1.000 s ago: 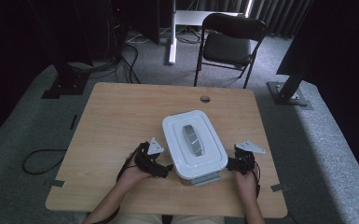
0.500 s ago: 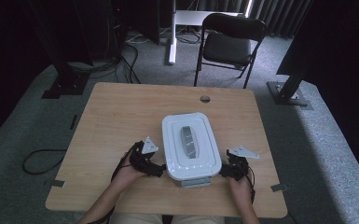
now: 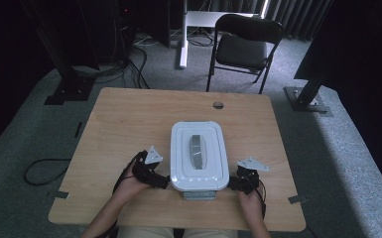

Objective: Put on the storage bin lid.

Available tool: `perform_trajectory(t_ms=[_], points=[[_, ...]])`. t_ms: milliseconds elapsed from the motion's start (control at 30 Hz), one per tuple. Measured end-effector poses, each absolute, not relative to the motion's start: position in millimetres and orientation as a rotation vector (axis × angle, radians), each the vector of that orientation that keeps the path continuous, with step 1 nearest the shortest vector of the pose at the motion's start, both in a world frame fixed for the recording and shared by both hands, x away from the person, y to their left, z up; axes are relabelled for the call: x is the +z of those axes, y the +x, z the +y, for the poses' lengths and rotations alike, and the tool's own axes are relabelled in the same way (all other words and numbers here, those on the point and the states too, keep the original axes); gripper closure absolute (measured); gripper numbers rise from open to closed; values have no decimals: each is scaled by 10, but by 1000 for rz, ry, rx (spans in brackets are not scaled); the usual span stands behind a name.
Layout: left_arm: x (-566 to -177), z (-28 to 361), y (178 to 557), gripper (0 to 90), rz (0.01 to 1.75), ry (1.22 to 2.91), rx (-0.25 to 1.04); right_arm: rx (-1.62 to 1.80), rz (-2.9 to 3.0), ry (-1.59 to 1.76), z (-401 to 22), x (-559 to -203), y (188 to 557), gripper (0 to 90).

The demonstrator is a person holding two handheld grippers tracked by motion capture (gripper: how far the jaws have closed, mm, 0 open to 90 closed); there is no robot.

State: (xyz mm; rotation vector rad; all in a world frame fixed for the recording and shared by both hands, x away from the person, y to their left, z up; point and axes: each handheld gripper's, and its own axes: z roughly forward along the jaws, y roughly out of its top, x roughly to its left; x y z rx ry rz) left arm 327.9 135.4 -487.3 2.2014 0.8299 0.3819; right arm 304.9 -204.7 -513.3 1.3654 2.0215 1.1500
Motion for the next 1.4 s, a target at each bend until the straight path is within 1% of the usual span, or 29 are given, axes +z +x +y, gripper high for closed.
perform_trajectory(t_ms=[267, 867, 1400], points=[[-4876, 1382, 3263, 21, 825, 2185, 384, 1152, 2036, 1335, -2070, -5133, 3054, 124], [-4891, 1471, 3231, 21, 828, 2168, 402, 1154, 2003, 1388, -2268, -5110, 3114, 124], [-4903, 1596, 3166, 21, 857, 2165, 406, 1150, 1966, 1400, -2388, -5086, 3077, 124]])
